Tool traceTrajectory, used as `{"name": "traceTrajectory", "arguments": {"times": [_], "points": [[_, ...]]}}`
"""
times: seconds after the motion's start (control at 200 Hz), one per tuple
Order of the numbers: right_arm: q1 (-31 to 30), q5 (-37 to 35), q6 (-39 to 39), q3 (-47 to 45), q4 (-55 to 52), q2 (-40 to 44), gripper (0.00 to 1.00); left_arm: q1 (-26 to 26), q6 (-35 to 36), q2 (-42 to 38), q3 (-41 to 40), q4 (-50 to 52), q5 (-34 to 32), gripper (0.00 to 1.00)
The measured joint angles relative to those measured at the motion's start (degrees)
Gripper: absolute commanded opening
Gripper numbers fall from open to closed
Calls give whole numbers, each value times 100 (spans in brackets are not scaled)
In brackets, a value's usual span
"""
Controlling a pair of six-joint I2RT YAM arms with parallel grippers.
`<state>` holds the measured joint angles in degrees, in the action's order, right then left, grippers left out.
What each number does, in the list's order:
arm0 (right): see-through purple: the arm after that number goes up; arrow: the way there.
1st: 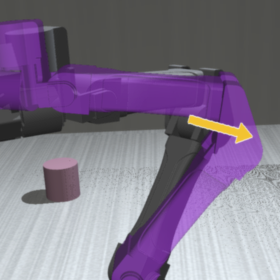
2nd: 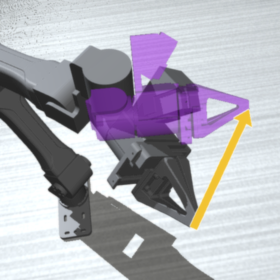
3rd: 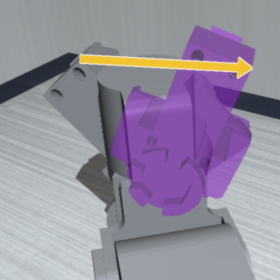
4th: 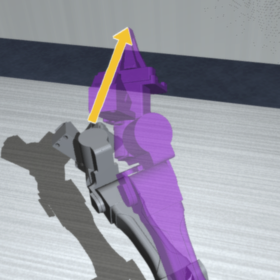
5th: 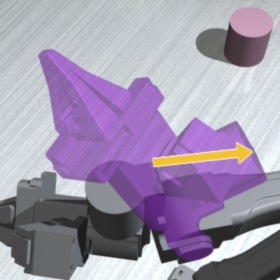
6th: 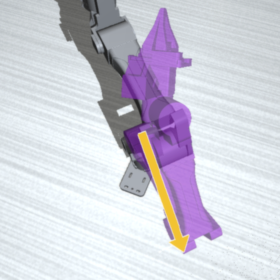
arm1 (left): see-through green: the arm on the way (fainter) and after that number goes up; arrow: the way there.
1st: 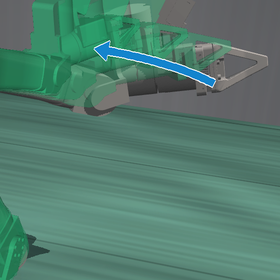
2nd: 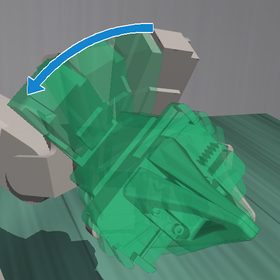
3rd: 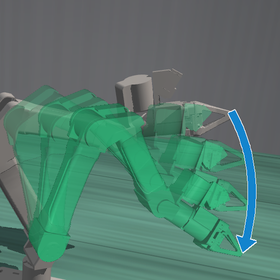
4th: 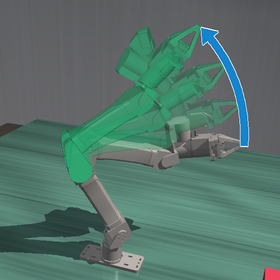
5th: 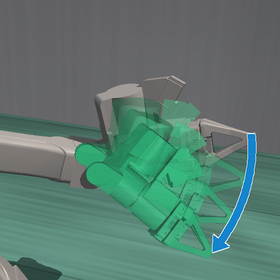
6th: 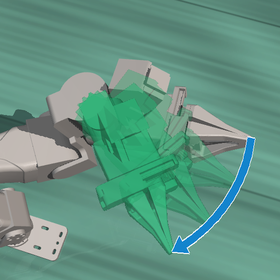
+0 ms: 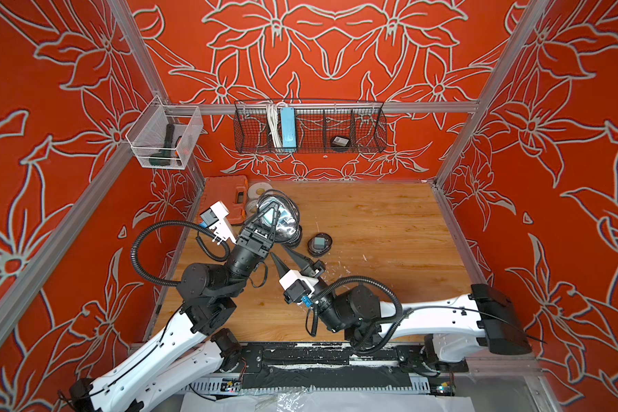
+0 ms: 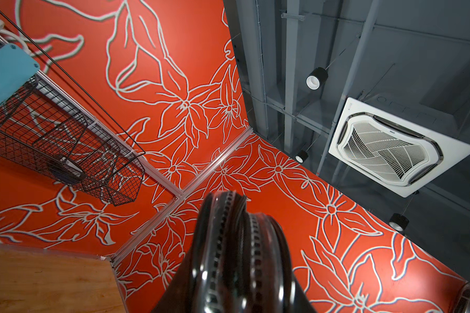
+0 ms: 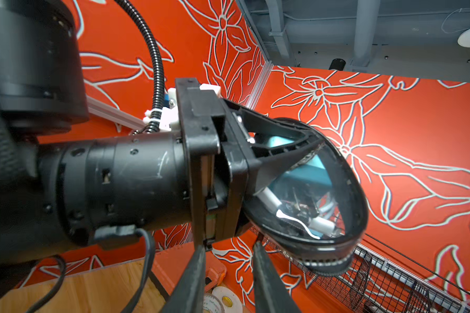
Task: Pack away charging kits
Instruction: Zip the zipper on the storage bag.
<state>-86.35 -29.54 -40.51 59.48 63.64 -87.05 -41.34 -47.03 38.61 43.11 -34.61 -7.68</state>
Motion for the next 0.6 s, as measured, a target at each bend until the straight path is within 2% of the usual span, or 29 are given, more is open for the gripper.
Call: {"name": "traceTrajectory", "arguments": {"times": [0.13, 0.601], "points": [[26, -39, -37, 118, 101, -109, 25, 0, -98, -22, -48, 4, -83, 0], [146, -433, -55, 378, 378, -472, 18, 4, -293, -35, -177, -61, -315, 0]]}}
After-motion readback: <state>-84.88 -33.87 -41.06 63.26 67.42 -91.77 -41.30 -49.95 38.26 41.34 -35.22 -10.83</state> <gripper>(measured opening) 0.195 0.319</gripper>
